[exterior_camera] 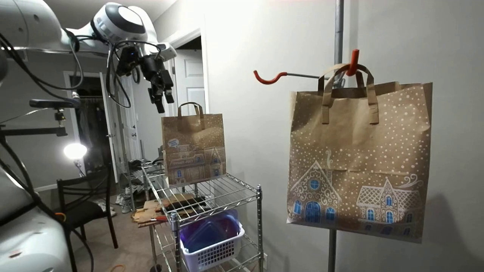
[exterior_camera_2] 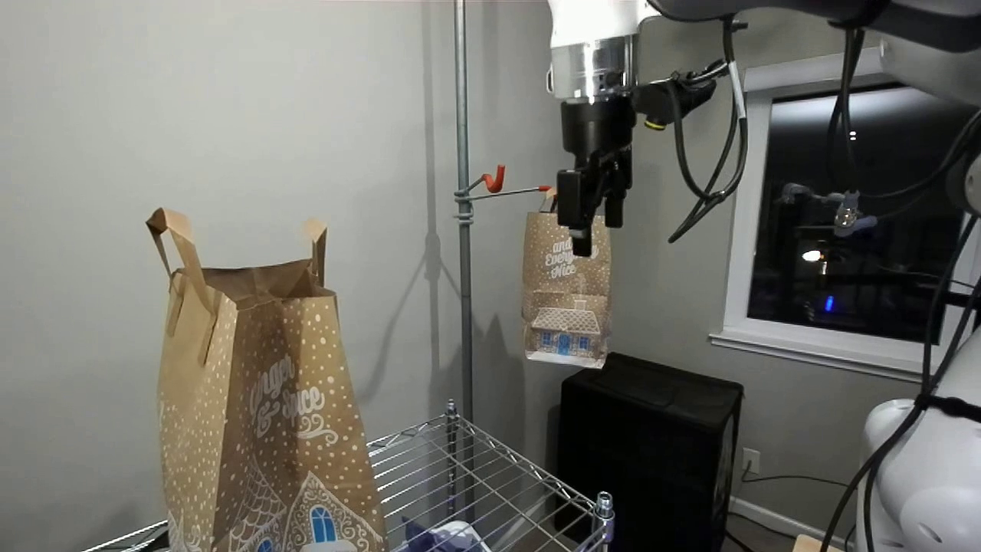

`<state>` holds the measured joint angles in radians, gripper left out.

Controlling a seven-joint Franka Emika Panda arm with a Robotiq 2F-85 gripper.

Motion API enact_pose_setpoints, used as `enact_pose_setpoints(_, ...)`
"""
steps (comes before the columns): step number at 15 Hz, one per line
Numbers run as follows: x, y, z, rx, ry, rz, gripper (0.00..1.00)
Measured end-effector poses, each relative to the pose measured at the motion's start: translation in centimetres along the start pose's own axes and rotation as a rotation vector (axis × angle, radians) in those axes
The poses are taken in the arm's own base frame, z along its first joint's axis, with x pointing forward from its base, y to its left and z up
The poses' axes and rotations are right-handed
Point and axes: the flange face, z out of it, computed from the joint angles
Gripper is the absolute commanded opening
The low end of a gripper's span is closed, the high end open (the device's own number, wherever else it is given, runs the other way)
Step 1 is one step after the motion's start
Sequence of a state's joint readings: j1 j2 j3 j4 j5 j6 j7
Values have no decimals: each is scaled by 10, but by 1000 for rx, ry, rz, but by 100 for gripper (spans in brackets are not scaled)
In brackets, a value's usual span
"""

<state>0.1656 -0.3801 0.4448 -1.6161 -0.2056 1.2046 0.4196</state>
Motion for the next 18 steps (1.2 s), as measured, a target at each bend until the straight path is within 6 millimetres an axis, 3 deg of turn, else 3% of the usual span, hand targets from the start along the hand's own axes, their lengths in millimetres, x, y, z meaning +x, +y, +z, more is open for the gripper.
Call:
enact_pose_setpoints(3,16,-46,-12,90,11,89,100)
enact_pose_setpoints(10,58,-100,-36,255,16,126,100)
enact_pose_setpoints(18,62,-104,-35,262,10,119,100)
